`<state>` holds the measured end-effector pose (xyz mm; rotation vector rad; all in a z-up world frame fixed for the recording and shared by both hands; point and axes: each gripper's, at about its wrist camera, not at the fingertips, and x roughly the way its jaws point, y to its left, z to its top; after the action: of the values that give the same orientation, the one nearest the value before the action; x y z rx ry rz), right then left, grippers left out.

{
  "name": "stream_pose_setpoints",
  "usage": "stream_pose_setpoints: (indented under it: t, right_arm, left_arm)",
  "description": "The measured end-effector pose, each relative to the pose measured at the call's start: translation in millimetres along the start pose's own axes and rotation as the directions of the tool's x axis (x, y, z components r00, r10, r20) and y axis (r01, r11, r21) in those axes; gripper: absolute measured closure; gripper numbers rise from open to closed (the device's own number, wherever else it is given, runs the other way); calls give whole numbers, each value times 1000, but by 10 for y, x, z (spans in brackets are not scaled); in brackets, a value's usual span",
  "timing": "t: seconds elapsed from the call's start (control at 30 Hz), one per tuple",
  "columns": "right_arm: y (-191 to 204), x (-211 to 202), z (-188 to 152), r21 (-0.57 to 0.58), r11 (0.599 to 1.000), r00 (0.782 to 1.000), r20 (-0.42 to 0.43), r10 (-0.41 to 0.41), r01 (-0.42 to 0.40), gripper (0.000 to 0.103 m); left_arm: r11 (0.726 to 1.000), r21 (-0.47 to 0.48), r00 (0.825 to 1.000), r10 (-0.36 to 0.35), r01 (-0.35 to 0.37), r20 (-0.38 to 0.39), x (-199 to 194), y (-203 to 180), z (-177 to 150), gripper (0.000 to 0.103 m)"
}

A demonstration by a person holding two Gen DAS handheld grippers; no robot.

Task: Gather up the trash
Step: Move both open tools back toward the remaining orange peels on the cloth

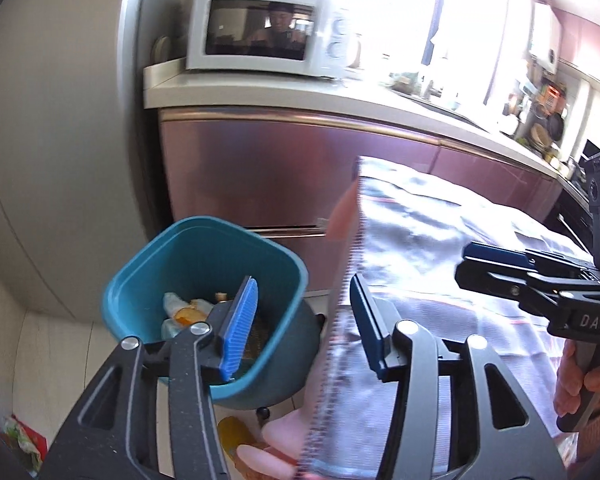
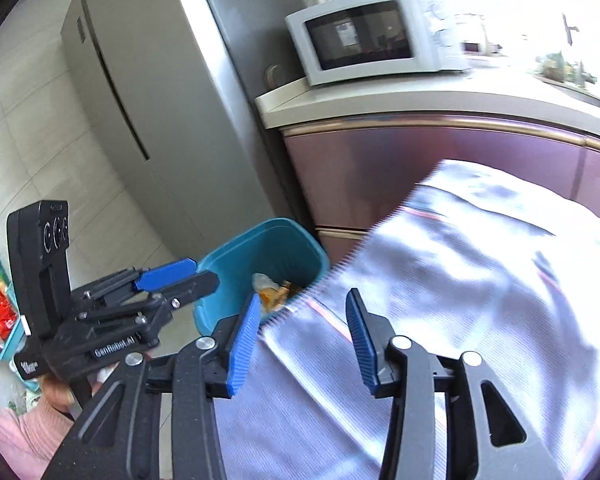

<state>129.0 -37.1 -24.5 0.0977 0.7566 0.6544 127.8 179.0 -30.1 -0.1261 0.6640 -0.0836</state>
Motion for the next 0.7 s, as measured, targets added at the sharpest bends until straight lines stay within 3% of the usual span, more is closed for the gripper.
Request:
stream_pose_setpoints:
  t: [0.27, 0.4, 0.7]
  right_arm:
    - [-602, -770, -430, 148, 977, 985, 50, -163, 154, 58]
    - [-877, -1087, -645, 219, 944, 962, 62, -265, 246, 58]
    - [-1555, -1501, -1015, 380, 860, 921, 50, -386, 340, 57]
  left_arm:
    - [986, 114, 993, -116, 118, -21, 127, -706, 41, 50]
    - [971, 166, 985, -168, 174, -50, 261, -1117, 86, 50]
    - [935, 211, 954, -257, 285, -152, 750, -1870, 196, 50]
